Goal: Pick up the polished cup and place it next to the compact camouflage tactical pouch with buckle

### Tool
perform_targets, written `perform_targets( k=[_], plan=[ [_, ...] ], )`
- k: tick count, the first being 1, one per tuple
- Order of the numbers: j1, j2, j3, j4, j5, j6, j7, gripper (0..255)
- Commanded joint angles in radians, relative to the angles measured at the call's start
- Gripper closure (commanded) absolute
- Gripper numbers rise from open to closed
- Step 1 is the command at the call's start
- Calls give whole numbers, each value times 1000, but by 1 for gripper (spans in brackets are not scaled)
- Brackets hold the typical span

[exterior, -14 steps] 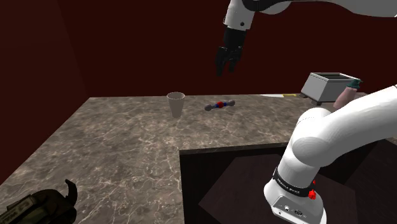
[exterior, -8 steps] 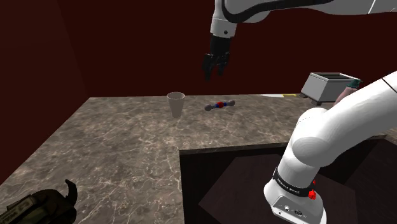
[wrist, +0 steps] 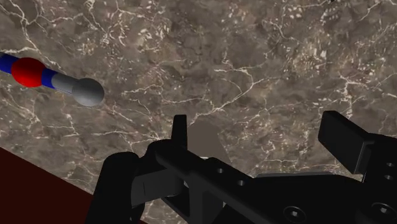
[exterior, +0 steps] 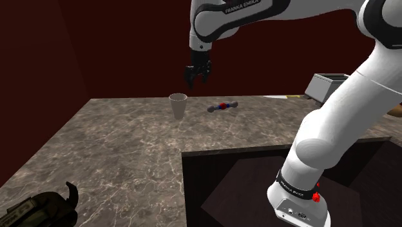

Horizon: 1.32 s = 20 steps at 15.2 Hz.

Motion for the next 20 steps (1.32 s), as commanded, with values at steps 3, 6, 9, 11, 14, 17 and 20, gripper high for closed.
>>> perform_targets(
  k=[3,6,9,11,14,17,20],
  plan=[
    [-3,157,18,88,-37,55,44,0],
    [-1,277,26,172,-68,78,78,0],
    [3,398,30,269,-101,90,109,0],
    [8,481,29,342,-122,90,128,0],
    [19,607,24,463,-151,82,152,0],
    [24,677,19,525,-165,84,162,0],
    [20,692,16,507,-168,117,165,0]
  ],
)
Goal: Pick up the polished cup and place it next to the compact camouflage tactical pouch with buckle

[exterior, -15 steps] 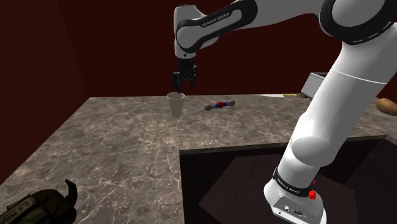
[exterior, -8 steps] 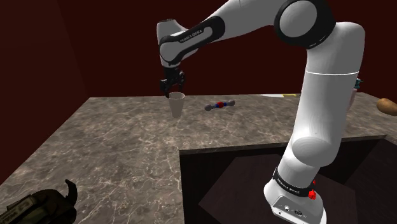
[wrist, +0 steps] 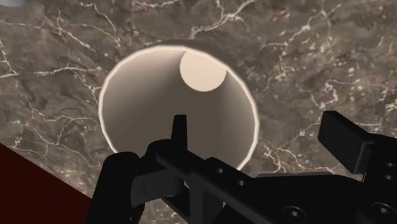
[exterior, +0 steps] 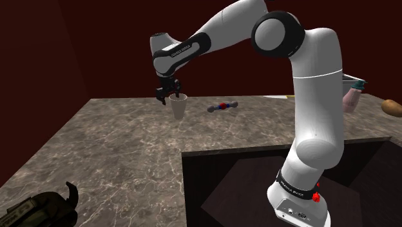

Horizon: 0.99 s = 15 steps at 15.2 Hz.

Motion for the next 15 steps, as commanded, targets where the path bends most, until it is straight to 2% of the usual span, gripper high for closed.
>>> perform_targets(
  k=[1,4,11,12,15],
  plan=[
    [-3,14,-3,-7,-3,23,0,0],
    [-6,29,-5,-21,-6,51,2,0],
    [-6,29,-5,-20,-6,50,2,0],
    [-6,29,-5,-20,-6,50,2,255],
    [-6,29,-5,-20,-6,50,2,255]
  ],
)
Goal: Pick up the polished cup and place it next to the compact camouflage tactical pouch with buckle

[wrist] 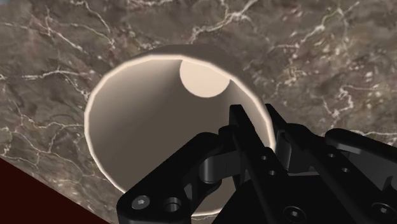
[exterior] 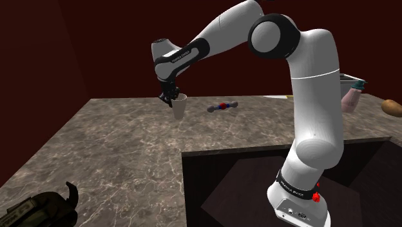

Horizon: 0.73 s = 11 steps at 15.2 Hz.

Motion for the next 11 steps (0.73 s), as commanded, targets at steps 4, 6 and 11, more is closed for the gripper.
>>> perform_targets(
  k=[4,6,11],
  plan=[
    [0,0,0,0,0,0,0,255],
    [0,0,0,0,0,0,0,255],
    [0,-25,2,31,7,-55,-13,255]
  ],
)
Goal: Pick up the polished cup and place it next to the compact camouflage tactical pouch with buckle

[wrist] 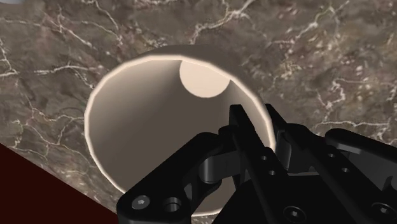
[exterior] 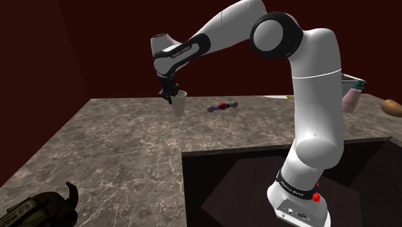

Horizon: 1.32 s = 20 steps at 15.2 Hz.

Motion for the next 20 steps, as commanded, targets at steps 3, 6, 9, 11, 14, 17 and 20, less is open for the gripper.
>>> perform_targets(
  k=[3,6,9,11,14,17,20],
  plan=[
    [0,-20,2,27,6,-46,-11,255],
    [0,-32,3,51,10,-81,-18,255],
    [0,-42,4,77,13,-116,-26,255],
    [1,-47,4,96,15,-140,-31,255],
    [1,-54,5,126,18,-177,-38,255],
    [2,-58,6,160,21,-214,-45,255],
    [3,-61,6,196,23,-252,-53,255]
  ],
)
